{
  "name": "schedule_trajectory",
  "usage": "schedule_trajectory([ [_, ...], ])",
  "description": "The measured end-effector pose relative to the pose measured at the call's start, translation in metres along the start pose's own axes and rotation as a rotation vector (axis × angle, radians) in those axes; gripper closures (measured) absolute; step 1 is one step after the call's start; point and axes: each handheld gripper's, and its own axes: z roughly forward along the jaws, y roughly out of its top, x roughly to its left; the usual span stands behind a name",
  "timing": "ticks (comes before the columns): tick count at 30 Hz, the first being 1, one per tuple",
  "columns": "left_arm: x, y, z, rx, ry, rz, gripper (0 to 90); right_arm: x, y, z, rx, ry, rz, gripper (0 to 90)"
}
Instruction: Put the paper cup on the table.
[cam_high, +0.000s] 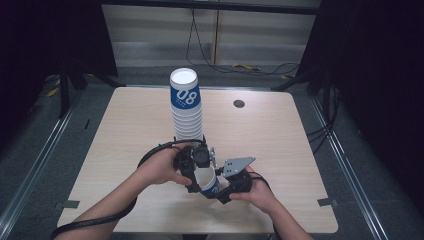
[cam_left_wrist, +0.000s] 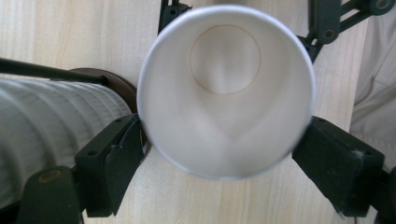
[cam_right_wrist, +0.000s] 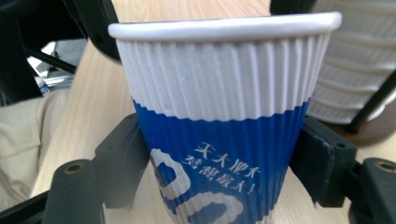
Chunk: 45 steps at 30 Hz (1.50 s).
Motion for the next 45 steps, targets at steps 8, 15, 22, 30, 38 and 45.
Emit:
schedule_trajectory([
  [8,0.001,-0.009,-0.008,-0.040,-0.010,-0.033,19.6,-0.008,-0.010,-0.007,0.014,-0.015,0.040,24.0],
  [15,0.000,-0.019,-0.003,-0.064,-0.018,-0.058,19.3,-0.010,-0.016,-0.011,0.026,-0.010,0.068,23.7],
  [22,0.001,-0.028,-0.001,-0.095,-0.027,-0.097,18.7,-0.009,-0.018,-0.010,0.104,-0.002,0.085,16.0],
  [30,0.000,-0.051,0.000,-0.162,-0.034,-0.138,17.7,-0.015,-0.024,-0.036,0.165,-0.011,0.088,14.3],
  [38,0.003,-0.083,0.009,-0.256,-0.011,-0.209,17.4,-0.019,-0.032,-0.051,0.234,-0.058,0.084,14.2],
  [45,0.003,-0.112,0.022,-0.243,0.011,-0.270,16.9,-0.024,-0.037,-0.060,0.254,-0.102,0.091,14.2],
])
